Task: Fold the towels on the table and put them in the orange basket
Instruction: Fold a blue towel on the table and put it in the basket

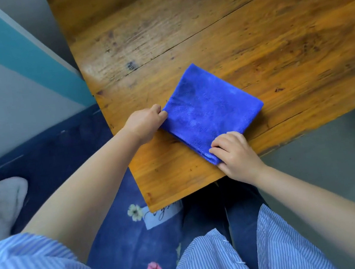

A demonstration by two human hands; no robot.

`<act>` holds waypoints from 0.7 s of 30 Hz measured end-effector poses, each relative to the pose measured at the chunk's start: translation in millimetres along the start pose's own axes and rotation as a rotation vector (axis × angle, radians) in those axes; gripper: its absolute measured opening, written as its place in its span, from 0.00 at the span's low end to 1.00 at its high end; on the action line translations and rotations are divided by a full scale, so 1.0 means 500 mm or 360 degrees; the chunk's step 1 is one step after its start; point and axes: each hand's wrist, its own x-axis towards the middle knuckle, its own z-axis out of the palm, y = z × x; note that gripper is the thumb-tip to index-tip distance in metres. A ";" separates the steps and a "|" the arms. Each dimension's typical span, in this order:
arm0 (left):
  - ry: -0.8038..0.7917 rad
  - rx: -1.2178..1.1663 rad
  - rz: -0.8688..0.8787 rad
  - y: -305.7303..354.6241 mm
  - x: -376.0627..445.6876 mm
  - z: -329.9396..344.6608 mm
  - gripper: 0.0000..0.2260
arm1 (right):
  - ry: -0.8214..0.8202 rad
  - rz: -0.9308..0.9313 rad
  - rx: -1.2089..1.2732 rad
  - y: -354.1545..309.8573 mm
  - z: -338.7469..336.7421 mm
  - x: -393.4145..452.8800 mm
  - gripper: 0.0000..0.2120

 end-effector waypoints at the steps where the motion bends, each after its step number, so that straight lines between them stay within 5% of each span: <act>1: -0.0018 -0.0036 -0.0045 0.003 -0.001 0.004 0.13 | -0.0043 -0.0009 0.0012 0.002 -0.001 -0.005 0.14; 4: 0.0118 -0.0150 -0.0238 0.020 -0.016 0.018 0.16 | -0.0125 -0.0069 0.0061 0.012 -0.019 -0.018 0.14; 8: 0.0825 -0.0591 -0.0288 0.088 -0.058 0.015 0.11 | 0.0002 0.0045 0.0027 0.051 -0.063 -0.013 0.19; 10: 0.0979 -0.0767 -0.0317 0.135 -0.065 0.012 0.12 | 0.0061 0.0130 -0.0008 0.077 -0.085 0.011 0.19; 12: 0.0940 -0.0996 -0.0430 0.189 -0.051 0.010 0.15 | 0.0097 0.0154 -0.0065 0.100 -0.103 0.048 0.19; 16: 0.0460 -0.1334 -0.0775 0.264 -0.014 0.019 0.28 | -0.0103 0.0162 -0.0144 0.114 -0.115 0.147 0.18; 21: 0.0550 -0.1083 -0.0948 0.284 -0.007 0.038 0.32 | -0.0557 -0.0151 -0.0270 0.102 -0.065 0.244 0.23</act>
